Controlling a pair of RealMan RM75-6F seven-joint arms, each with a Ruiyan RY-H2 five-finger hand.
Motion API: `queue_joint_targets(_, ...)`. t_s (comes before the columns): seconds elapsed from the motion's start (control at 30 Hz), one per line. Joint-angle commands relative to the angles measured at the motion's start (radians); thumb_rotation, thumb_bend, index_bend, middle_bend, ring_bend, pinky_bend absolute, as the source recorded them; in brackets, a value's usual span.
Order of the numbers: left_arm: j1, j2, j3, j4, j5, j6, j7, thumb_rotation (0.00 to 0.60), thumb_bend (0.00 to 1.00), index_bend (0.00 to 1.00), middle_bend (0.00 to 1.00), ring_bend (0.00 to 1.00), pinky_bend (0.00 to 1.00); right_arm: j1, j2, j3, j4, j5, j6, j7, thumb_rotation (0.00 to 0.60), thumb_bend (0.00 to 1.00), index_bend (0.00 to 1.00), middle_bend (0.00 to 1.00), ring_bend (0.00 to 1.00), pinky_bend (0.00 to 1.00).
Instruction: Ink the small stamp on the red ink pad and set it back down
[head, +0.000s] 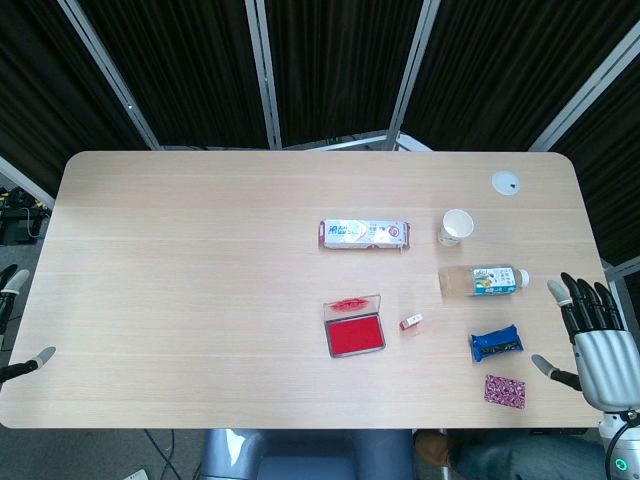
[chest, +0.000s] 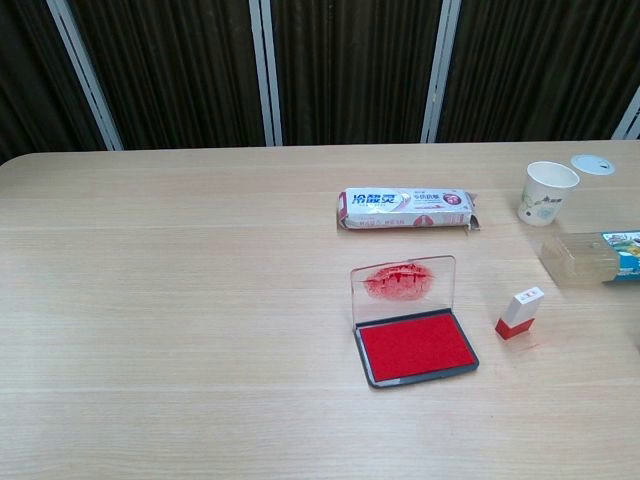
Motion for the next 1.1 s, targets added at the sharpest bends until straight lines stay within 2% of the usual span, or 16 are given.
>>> queue_joint_targets(0.03,0.000,0.000,0.000,0.000,0.000,-0.001,0.000,0.600,0.00,0.00,0.00,0.00,0.00,0.001,0.000,-0.001,0.001,0.001,-0.003,-0.001,0.600,0.00,0.00,0.00,0.00,0.00)
queue_joint_targets(0.2,-0.002,0.002,0.000,-0.002,-0.005,-0.008,-0.007,0.600,0.00,0.00,0.00,0.00,0.00,0.007,-0.009,-0.005,0.011,0.003,-0.019,0.000,0.600,0.00,0.00,0.00,0.01,0.01)
queue_joint_targets(0.23,-0.003,0.002,-0.001,-0.001,-0.007,-0.009,-0.006,0.600,0.00,0.00,0.00,0.00,0.00,0.011,-0.012,-0.005,0.015,0.006,-0.026,-0.002,0.600,0.00,0.00,0.00,0.07,0.08)
queue_joint_targets(0.37,-0.006,-0.005,-0.010,0.006,-0.017,-0.007,0.003,0.600,0.00,0.00,0.00,0.00,0.00,0.056,-0.039,0.000,0.056,-0.010,-0.083,-0.001,0.600,0.00,0.00,0.00,0.47,0.64)
queue_joint_targets(0.47,-0.011,-0.012,-0.016,0.009,-0.035,-0.018,0.016,0.600,0.00,0.00,0.00,0.00,0.00,0.129,-0.075,0.005,0.125,-0.039,-0.173,0.012,0.600,0.00,0.00,0.00,0.62,0.78)
queue_joint_targets(0.57,-0.019,-0.025,-0.024,0.012,-0.058,-0.030,0.043,0.600,0.00,0.00,0.00,0.00,0.00,0.211,-0.102,0.003,0.169,-0.059,-0.285,0.080,0.600,0.00,0.01,0.02,0.70,0.88)
queue_joint_targets(0.67,-0.026,-0.039,-0.033,0.009,-0.083,-0.041,0.078,0.600,0.00,0.00,0.00,0.00,0.00,0.296,-0.142,0.005,0.235,-0.085,-0.381,0.132,0.600,0.00,0.10,0.12,0.77,0.96)
queue_joint_targets(0.77,-0.033,-0.056,-0.041,0.002,-0.103,-0.046,0.122,0.600,0.00,0.00,0.00,0.00,0.00,0.367,-0.184,0.000,0.285,-0.098,-0.466,0.174,0.600,0.00,0.17,0.18,0.80,0.99)
queue_joint_targets(0.93,-0.044,-0.080,-0.043,0.005,-0.119,-0.058,0.177,0.600,0.00,0.00,0.00,0.00,0.00,0.443,-0.238,0.000,0.352,-0.106,-0.545,0.171,0.600,0.01,0.24,0.24,0.81,1.00)
queue_joint_targets(1.1,-0.055,-0.097,-0.052,0.015,-0.148,-0.074,0.205,0.600,0.00,0.00,0.00,0.00,0.00,0.484,-0.297,-0.018,0.425,-0.109,-0.590,0.166,0.600,0.07,0.31,0.30,0.81,1.00)
